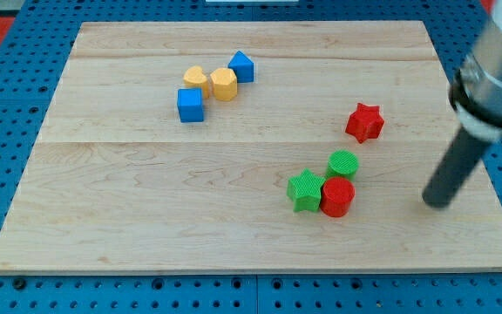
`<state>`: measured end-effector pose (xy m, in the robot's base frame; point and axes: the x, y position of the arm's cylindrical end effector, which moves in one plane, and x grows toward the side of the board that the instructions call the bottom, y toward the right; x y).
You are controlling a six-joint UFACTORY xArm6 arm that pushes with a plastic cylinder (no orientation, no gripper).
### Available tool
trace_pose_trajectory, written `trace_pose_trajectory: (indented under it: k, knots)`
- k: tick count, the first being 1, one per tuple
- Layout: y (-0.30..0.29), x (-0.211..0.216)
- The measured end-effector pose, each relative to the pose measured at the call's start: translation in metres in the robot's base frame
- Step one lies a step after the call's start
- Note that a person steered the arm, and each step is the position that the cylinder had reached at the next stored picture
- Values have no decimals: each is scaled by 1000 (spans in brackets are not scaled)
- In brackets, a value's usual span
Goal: Tap the circles and red star to the top side
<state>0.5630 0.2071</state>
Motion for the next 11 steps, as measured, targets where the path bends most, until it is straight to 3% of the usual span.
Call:
trace_pose_trajectory:
  k: [1,2,8,9,11]
  knots:
    - [-56,41]
    - [-111,28]
    - [-43,-134]
    - [-13,-106]
    - [-99,-18]
